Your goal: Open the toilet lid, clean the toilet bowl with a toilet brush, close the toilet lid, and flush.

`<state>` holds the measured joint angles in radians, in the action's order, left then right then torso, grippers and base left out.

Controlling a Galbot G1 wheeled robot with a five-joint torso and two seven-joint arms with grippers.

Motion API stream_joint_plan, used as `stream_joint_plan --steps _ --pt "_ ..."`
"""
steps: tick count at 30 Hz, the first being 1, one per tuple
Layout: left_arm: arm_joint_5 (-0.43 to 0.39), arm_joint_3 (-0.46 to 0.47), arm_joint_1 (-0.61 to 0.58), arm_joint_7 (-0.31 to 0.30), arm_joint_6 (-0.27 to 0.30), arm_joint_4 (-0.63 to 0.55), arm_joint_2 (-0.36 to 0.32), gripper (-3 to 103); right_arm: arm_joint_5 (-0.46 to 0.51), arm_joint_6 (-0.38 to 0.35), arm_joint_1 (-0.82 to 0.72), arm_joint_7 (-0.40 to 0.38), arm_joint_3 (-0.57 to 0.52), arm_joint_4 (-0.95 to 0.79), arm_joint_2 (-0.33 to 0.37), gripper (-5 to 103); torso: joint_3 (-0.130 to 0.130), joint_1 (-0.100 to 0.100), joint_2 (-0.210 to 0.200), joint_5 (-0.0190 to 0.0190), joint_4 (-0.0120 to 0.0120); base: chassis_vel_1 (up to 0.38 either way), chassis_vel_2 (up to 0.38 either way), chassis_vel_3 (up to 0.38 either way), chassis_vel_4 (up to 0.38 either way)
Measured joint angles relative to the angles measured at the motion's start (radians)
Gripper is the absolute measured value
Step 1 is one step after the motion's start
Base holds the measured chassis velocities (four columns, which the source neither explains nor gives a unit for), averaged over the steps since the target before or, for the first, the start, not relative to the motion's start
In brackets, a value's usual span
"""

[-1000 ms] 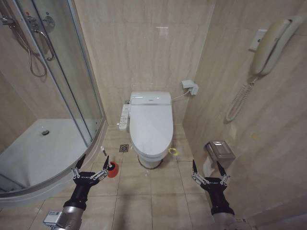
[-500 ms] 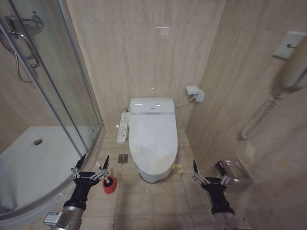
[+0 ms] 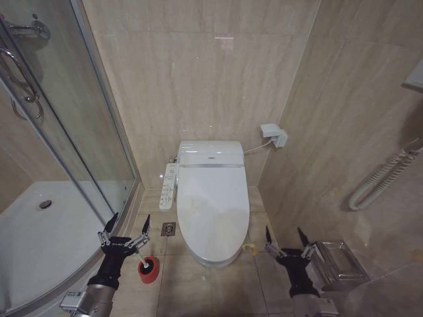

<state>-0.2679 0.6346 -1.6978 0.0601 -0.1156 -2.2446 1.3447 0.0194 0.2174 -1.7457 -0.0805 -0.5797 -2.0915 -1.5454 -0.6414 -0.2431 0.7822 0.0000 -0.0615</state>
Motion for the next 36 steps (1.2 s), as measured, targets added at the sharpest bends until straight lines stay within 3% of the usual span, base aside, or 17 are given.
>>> stream_joint_plan --steps 24,36 --pt "0.000 0.000 0.000 0.000 0.000 0.000 0.000 100 -0.046 0.073 0.086 0.034 0.007 0.360 0.006 100 0.000 -0.001 0.000 -0.0001 0.0001 0.000 0.000 0.000 0.000" --pt "0.000 0.000 0.000 0.000 0.000 0.000 0.000 100 -0.038 0.067 0.186 0.054 0.020 0.489 0.011 100 0.000 -0.001 0.000 -0.0001 0.0001 0.000 0.000 0.000 0.000"
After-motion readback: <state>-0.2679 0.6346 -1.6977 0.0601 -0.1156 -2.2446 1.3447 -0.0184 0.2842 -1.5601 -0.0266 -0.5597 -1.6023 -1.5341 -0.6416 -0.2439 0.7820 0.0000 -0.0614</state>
